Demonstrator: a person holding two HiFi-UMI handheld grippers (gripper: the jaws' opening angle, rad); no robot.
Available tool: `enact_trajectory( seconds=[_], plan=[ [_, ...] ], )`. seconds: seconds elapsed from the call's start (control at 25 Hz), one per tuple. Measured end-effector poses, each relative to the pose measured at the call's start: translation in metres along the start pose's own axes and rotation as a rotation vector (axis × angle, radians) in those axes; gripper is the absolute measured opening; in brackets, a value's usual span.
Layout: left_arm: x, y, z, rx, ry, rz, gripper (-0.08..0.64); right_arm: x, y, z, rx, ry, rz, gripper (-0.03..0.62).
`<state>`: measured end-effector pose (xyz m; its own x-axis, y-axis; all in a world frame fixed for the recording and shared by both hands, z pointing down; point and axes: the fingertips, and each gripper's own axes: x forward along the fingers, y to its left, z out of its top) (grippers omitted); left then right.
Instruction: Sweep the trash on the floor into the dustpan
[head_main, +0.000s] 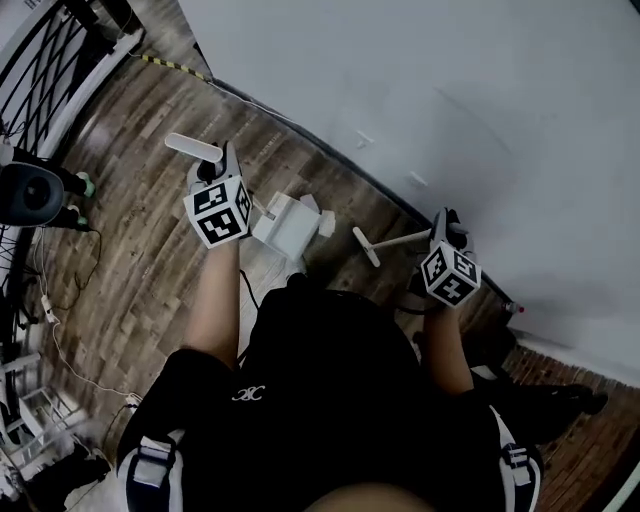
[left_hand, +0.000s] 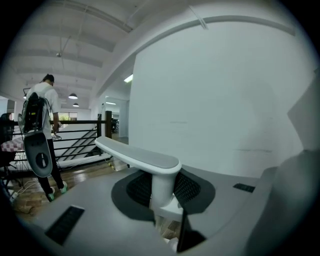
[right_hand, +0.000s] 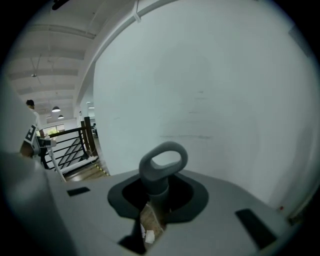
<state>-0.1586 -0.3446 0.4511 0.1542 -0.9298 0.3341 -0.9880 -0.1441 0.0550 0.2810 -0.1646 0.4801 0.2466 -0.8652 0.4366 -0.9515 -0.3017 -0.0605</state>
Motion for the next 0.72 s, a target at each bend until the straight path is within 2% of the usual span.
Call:
enact_trajectory(
  seconds=[0.12,0.28,0.52,0.72],
  plan=[
    [0.034,0.03,-0.001,-0.023,0.004,0.039,0.084,0.011,0.005,-0.008,0.025,0.032,-0.044,0.069],
    [0.072,0.078,-0.012,-0.091,0.021,0.126,0.085,0.021,0.007,-0.023,0.063,0.07,-0.104,0.069],
    [0.118,0.122,-0.05,-0.215,0.104,0.202,0.097,0.046,-0.004,-0.026,0.176,0.073,-0.207,0.069],
    [0.134,0.112,-0.097,-0.178,0.162,0.177,0.101,0.063,-0.001,-0.019,0.172,0.082,-0.213,0.069]
  ],
)
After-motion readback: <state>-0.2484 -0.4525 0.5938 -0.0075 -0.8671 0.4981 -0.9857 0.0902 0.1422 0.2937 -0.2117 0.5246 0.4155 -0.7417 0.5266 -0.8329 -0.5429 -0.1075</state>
